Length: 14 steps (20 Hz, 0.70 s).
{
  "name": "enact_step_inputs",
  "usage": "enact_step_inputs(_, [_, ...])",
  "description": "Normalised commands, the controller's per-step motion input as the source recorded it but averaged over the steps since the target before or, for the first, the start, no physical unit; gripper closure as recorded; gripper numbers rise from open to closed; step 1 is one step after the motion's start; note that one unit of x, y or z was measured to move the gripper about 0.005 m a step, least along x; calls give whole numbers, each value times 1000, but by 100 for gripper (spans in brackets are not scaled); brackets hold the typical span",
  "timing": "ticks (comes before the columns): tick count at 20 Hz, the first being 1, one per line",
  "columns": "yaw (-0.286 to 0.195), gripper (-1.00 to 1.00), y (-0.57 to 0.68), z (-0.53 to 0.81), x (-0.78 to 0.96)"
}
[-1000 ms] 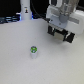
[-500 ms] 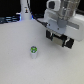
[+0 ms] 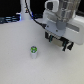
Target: Open the kcup holder, insert the kcup into the holder, and close the kcup holder
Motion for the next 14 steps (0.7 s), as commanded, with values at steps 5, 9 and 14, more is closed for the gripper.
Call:
enact_step_inputs(5, [-241, -100, -465, 396, 74])
enact_step_inputs(9, [-262, -100, -424, 369, 12])
enact_step_inputs(14, [-281, -100, -338, 322, -61])
